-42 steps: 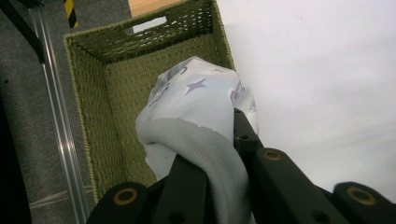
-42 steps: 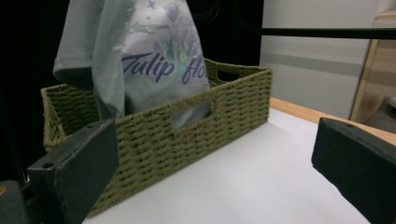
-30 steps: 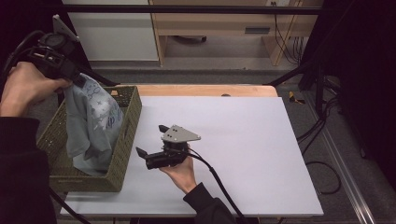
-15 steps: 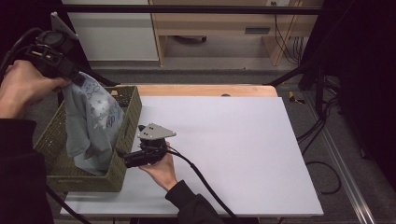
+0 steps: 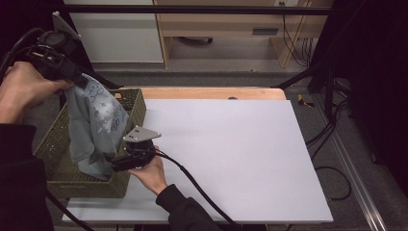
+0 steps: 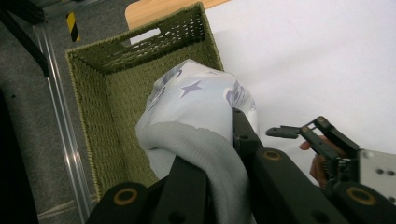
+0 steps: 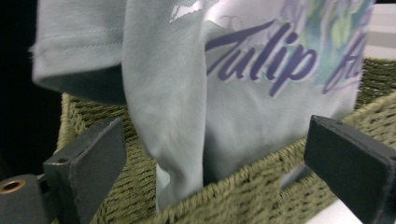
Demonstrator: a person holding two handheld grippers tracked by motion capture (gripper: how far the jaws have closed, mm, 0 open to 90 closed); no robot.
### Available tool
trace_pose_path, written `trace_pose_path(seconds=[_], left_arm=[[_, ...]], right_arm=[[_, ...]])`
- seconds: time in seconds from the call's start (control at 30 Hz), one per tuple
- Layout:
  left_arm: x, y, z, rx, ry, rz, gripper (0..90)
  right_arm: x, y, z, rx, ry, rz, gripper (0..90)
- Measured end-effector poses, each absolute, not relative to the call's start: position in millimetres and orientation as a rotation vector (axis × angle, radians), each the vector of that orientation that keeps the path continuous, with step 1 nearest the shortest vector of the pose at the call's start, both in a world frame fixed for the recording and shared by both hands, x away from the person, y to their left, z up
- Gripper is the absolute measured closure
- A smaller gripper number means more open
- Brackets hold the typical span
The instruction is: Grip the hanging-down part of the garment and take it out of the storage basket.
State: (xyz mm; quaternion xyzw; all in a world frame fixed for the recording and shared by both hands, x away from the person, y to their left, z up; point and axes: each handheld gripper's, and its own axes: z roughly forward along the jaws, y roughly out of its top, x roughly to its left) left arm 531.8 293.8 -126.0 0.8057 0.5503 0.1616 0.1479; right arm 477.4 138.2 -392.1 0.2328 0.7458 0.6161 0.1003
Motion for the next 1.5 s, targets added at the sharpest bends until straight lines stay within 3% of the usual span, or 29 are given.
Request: trace_pose_path(seconds=[0.17,0.33,0.43,0.47,0.5,0.53,0.73,1.1,1.5], left_arm=[[533,296,-128,2.323,1.585,0.458,85.4],[532,295,-127,2.319,1.596,0.461,85.5],[532,295,-127,2.322,1.59,0.463,85.4],[532,295,-127,2.323,1.592,0.463,85.4],[532,294,-127,2.324,1.591,0.463,85.5],[532,294,-127,2.322,1.59,0.463,85.5],[530,293,-125,2.319,1.585,0.465,85.4],[527,304,-123,2.291,1.596,0.474,85.4],[527,308,-126,2.286,1.6,0.463,85.5]], right_arm=[[482,150,-396,0.677,2.221,1.811,10.3],[484,157,-401,0.724,2.243,1.765,21.7],[486,159,-404,0.733,2.262,1.741,38.7],[486,159,-404,0.733,2.262,1.741,38.7],[487,160,-404,0.736,2.286,1.723,51.9],[487,160,-404,0.736,2.286,1.723,51.9],[485,159,-401,0.702,2.313,1.704,86.2],[484,136,-389,0.67,2.302,1.751,88.3],[480,79,-365,0.649,2.226,1.802,88.9]])
